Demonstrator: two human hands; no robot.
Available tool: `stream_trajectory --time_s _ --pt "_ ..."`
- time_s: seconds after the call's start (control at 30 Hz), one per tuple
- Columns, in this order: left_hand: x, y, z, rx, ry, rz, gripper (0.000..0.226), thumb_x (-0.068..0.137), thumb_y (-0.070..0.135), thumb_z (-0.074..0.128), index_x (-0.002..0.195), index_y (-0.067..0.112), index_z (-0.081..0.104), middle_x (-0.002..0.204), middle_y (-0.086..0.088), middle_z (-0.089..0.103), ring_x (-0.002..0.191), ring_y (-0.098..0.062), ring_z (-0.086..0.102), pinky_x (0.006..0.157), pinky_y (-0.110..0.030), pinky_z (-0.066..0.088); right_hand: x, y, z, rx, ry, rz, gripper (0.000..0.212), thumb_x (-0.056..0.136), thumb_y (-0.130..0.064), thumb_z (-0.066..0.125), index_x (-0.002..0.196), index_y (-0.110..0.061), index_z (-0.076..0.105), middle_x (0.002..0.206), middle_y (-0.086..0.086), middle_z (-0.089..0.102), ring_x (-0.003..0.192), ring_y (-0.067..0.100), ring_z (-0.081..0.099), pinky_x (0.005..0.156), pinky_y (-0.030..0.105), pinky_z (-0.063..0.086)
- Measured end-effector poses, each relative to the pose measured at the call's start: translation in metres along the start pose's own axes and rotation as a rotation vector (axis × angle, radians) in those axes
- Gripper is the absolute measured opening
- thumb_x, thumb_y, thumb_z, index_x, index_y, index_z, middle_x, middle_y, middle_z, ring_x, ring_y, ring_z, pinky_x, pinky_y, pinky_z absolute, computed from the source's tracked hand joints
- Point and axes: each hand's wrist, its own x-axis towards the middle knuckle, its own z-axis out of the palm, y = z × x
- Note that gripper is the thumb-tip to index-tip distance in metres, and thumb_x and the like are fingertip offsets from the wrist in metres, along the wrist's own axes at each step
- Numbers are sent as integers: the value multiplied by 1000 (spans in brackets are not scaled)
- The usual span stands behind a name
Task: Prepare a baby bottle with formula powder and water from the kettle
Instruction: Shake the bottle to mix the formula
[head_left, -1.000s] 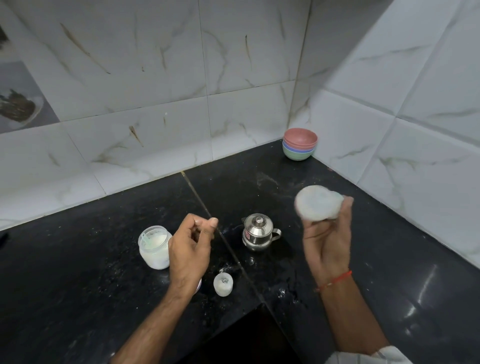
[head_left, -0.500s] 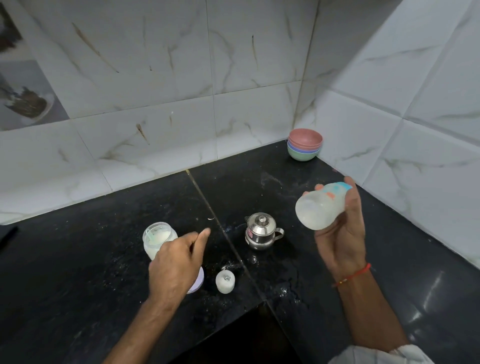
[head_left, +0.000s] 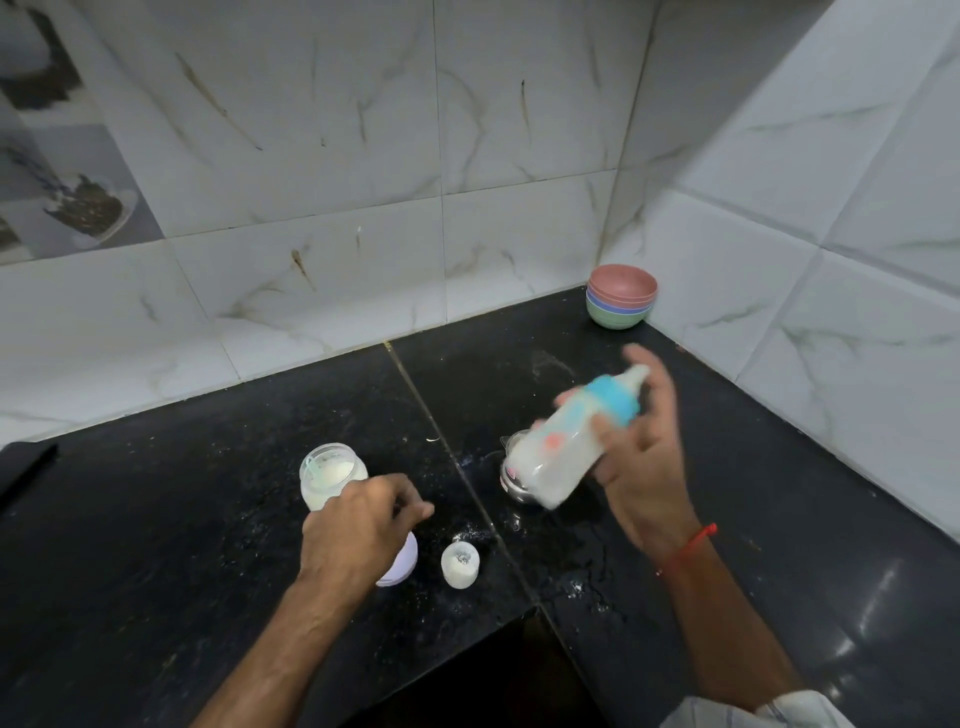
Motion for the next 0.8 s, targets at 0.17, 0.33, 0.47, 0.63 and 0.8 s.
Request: stream_trajectory --time_s 0.17,0.33,0.47,0.63,0.8 --pt "3 14 -2 -242 193 150 19 101 34 66 118 42 64 125 16 71 97 -18 71 72 -37 56 -4 0 7 86 2 -22 67 87 -27 81 144 -32 46 116 23 71 103 47 69 92 59 59" --pt "10 19 -1 -435 188 229 53 97 45 70 146 48 51 137 25 63 71 2 66 75 -41 62 11 -9 -8 706 438 -118 39 108 -45 46 127 -15 60 121 4 76 115 18 73 88 38 62" --pt "13 26 2 -555 213 241 43 95 44 73 135 47 61 120 26 69 67 -2 66 70 -32 61 1 2 -1 239 186 -65 56 92 -39 70 142 -28 48 118 14 74 112 30 70 92 54 60" --pt "17 30 1 -618 258 263 19 96 41 72 114 47 71 110 26 73 68 -4 67 67 -34 61 -4 5 -1 -92 -65 -16 82 82 -28 87 149 -39 43 120 22 71 113 38 69 94 54 59" --pt "20 27 0 -738 283 225 17 99 50 62 98 39 75 100 22 77 69 -15 72 70 -47 63 9 -2 -18 623 505 -158 63 100 -44 59 151 -9 43 133 10 70 119 25 71 87 44 62"
